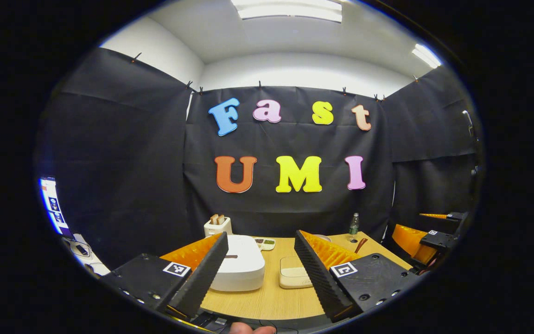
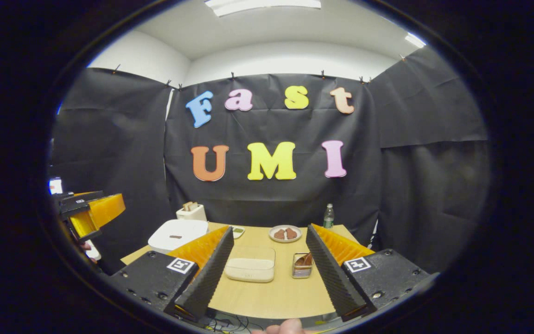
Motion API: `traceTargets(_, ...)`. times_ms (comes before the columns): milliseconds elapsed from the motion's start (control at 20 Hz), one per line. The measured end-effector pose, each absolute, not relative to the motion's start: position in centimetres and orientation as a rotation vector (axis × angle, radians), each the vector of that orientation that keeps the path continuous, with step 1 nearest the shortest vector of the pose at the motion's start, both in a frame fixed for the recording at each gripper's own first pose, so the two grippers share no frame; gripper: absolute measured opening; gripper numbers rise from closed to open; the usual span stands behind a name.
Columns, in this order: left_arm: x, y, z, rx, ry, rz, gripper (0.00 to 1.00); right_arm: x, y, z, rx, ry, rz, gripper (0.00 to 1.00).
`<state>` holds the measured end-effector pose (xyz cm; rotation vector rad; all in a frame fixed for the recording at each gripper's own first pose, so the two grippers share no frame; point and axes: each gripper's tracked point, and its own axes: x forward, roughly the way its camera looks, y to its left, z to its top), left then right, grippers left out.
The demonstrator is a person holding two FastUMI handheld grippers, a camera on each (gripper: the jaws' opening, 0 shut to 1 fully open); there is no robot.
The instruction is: Close the left gripper, press the button to open the rice cooker; take a wooden spoon from the chopstick holder with the right hand, scoop a spoonful of rice and pour it into the rice cooker, then put the wooden spoon back into the chopstick holder.
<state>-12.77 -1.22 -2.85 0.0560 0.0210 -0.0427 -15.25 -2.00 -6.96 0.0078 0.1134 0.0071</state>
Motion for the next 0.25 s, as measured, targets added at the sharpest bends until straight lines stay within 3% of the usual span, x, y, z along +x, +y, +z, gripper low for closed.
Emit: traceTargets(250,-12.7,-1.8,-3.03,0.061,0.025,-0.048,0.95,-15.17,-2.48,-6.63,0.015,0.104,0.007,0.99)
